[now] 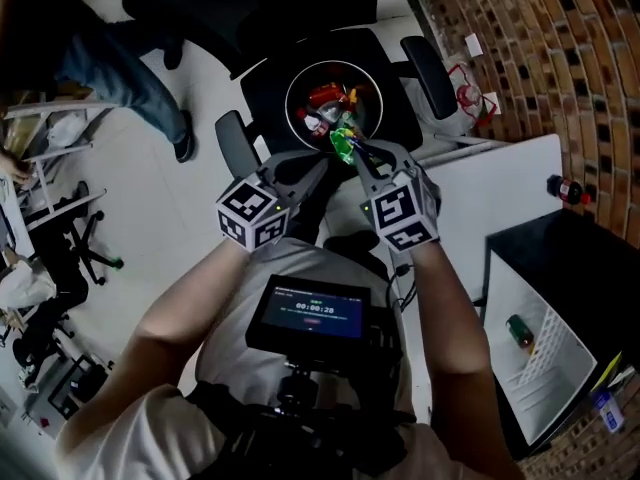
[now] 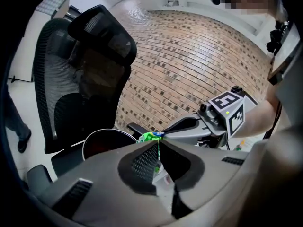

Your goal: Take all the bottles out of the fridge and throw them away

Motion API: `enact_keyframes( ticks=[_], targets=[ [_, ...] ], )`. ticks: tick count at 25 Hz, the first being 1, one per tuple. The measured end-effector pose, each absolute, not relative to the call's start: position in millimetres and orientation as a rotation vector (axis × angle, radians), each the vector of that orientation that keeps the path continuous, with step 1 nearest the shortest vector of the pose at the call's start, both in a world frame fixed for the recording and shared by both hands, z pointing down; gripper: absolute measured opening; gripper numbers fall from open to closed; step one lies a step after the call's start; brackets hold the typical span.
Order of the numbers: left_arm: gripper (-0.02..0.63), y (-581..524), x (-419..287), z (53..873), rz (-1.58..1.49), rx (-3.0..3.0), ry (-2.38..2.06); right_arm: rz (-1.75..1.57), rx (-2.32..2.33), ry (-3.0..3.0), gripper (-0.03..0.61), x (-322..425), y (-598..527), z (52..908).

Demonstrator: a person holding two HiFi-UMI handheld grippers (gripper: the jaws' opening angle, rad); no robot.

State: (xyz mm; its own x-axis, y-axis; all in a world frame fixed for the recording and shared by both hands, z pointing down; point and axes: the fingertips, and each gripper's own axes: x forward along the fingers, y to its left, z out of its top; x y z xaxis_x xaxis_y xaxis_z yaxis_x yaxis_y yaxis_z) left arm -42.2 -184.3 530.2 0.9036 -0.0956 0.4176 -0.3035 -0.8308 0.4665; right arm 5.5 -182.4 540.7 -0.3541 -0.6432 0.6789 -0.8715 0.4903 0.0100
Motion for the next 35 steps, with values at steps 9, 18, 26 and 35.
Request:
enact_keyframes(
  ticks=[9,18,26,35],
  targets=[
    [0.018,-215.1,-51.9,558.7,0.576,2.529,-0.328,0.614,1.171,-2.022,0.021,-1.5,-230.1,626.2],
    [0.018,-214.6,-80.7,572.0,0.588,2.466,-0.406,0.683,1.151,-1.967,0.013,-14.9,-287.6,670.2],
    [0.018,-222.5,-98.9,573.0,0.569,2.451,-0.471,0.735,1.191,-1.923,0.103,-15.1,-297.7,685.5],
    [0.018,-217.4,-86.9,564.9,0.554,2.475,-0.418,0.673,1.279,-1.941,0.112,-3.4,-297.1,647.8]
  ],
)
